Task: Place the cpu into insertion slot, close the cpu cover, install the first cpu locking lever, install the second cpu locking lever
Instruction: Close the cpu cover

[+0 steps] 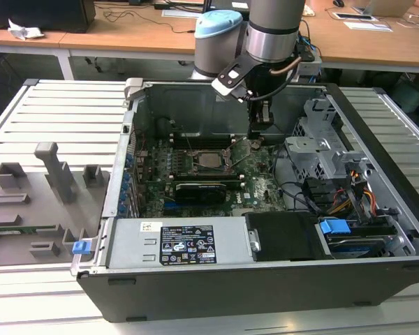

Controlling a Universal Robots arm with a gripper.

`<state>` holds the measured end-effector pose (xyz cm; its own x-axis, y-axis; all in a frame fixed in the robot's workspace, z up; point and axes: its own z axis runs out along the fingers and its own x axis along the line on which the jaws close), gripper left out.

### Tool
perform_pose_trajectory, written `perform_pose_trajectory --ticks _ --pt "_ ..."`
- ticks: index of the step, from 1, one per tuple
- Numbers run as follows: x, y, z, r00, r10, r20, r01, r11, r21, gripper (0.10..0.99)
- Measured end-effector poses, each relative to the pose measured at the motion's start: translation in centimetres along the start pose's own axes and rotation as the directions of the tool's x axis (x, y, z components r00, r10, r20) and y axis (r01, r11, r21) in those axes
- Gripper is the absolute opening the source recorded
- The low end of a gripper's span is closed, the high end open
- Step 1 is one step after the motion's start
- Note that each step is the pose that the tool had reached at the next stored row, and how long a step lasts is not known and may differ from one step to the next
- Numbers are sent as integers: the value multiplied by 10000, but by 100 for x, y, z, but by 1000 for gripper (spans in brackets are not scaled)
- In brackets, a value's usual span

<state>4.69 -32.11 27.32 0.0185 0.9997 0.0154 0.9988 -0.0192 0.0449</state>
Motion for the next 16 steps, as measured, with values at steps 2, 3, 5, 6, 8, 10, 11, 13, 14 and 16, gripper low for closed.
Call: perform_pose_trajectory --ticks 2,3,5,6,8,10,11,13,14,16 --pt "1 70 49 10000 1 1 -1 10000 99 106" --pt "0 79 77 10000 0 2 0 9999 137 106" --pt "0 88 112 10000 -1 1 1 9998 176 106" --pt "0 101 122 10000 -1 3 1 9998 182 106" --pt "0 113 126 10000 -2 3 2 9998 183 106" --pt "1 121 138 10000 -2 1 2 9998 182 106" --pt "1 124 147 10000 -2 2 2 9998 182 106" --pt "0 124 178 10000 -2 3 2 9998 183 106" --pt "0 124 205 10000 -7 2 7 9998 183 106" --pt "-1 120 221 10000 -11 -9 11 9998 183 106"
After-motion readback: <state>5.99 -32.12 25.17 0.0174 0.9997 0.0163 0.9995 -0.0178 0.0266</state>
